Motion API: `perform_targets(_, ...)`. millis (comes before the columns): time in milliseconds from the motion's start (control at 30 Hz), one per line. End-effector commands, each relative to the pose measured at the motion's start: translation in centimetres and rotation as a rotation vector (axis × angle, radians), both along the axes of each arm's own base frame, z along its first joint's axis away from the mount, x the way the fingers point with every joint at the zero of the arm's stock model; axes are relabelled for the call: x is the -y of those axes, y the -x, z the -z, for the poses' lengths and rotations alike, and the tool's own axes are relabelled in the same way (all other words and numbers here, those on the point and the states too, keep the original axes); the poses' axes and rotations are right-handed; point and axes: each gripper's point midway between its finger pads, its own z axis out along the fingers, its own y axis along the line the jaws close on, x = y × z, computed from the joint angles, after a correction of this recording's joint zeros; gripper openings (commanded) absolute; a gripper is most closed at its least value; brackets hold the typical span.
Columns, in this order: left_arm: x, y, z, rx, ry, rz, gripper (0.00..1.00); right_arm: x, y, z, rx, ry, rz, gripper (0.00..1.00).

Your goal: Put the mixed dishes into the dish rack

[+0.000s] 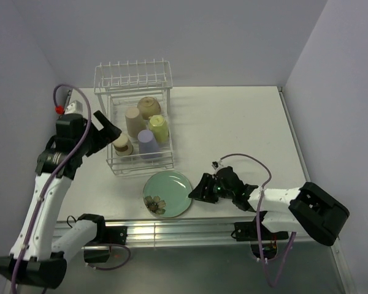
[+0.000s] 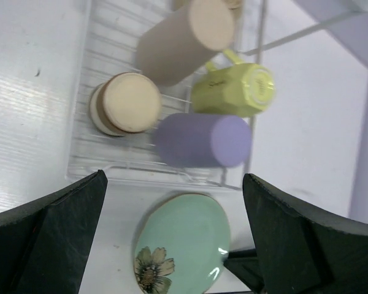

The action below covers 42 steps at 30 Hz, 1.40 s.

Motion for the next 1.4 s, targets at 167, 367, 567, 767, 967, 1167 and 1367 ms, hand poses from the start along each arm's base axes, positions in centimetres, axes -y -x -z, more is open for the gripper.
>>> perform_targets(167, 1.8, 3.1, -3.4, 0.155, 0.138, 0.074, 0.99, -1.6, 1.0, 1.2, -0.089, -0.191, 0.039, 0.50)
perform_targets(367, 1.9, 3.8, -3.4, 0.158, 0.131, 0.091, 0.99, -2.3, 2.2, 2.2, -0.202, -0.349, 0.054, 0.48)
perform_targets(567, 1.9, 4.2, -3.0, 0.153, 0.124, 0.105, 0.99, -2.7, 2.8, 4.7, -0.227, -0.306, 0.065, 0.35)
perform_targets(767, 2.0, 4.3, -3.1, 0.157, 0.124, 0.110, 0.99, -2.4, 1.9, 2.9, -0.127, -0.327, 0.078, 0.00)
perform_targets(967, 1.8, 4.5, -2.6, 0.148, 0.114, 0.108, 0.99, -0.6, 2.2, 0.2, -0.016, -0.327, 0.083, 0.00)
perform_targets(1167, 2.2, 4.5, -2.1, 0.143, 0.132, 0.122, 0.99, -1.1, 1.9, -0.3, 0.083, -0.265, 0.001, 0.00)
perform_targets(1367, 2.4, 4.6, -1.6, 0.137, 0.136, 0.135, 0.99, -1.7, 0.4, -2.4, 0.220, -0.129, -0.022, 0.00)
